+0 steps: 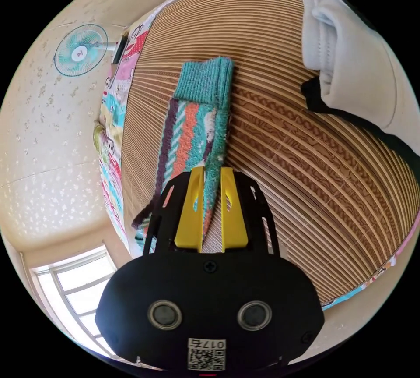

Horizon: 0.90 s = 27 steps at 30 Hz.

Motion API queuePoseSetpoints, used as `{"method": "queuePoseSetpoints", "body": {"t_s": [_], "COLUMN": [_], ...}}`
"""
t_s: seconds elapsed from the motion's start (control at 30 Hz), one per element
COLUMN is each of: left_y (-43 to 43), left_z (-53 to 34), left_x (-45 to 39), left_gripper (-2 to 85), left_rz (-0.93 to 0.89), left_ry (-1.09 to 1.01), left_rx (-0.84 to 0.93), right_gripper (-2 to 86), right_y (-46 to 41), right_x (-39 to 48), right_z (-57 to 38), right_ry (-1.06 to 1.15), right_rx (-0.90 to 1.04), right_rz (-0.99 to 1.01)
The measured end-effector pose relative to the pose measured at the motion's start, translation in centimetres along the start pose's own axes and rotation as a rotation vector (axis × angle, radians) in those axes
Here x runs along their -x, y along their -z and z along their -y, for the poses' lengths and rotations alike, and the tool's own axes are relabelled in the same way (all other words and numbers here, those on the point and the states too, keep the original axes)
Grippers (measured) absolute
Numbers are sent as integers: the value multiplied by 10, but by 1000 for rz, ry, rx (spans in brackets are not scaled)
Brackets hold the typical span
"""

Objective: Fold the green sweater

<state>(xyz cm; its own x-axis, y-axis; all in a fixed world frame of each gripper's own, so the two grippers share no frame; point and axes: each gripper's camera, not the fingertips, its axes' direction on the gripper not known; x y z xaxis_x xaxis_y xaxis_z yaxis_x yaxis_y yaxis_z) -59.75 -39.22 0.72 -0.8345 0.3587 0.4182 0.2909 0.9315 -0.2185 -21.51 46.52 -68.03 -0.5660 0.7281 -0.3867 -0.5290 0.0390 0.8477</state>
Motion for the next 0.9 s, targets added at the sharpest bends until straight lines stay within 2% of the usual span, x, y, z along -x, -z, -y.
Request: {"method": "queuePoseSetpoints", "body": {"t_s": [0.13, 0.3, 0.43, 0.53, 0.6, 0.67, 0.77, 0.83, 0.9], "left_y": [-3, 11, 28, 38, 43, 55, 72, 73, 69], "left_z": [1, -2, -8, -15, -20, -26, -35, -40, -46], "left_x": [2, 8, 20, 34, 51, 85, 142, 181, 222], "left_gripper": [65, 57, 59, 64, 71, 85, 98, 108, 127], "left_rz": [-30, -11, -10, 26, 48, 41, 18, 35, 66], "left_ry": [-2, -52, -87, -121, -123, -79, -7, 44, 111], "left_rx": [23, 16, -10, -8, 2, 1, -16, 16, 58], "right_gripper": [40, 31, 28, 26, 21, 14, 9, 10, 14], "right_y": [18, 75, 53, -20, -97, -136, -152, -151, -141], "right_x": [26, 148, 259, 322, 334, 317, 255, 207, 132], "right_z": [-26, -147, -281, -383, -453, -485, -499, -485, -456], "right_ry": [79, 483, 878, 1186, 1415, 1462, 1408, 1271, 1043], "right_rx": [-94, -392, -501, -293, -78, 2, 93, 187, 289], "right_rz": [-36, -188, -172, -42, -142, -268, -308, -328, -367]}}
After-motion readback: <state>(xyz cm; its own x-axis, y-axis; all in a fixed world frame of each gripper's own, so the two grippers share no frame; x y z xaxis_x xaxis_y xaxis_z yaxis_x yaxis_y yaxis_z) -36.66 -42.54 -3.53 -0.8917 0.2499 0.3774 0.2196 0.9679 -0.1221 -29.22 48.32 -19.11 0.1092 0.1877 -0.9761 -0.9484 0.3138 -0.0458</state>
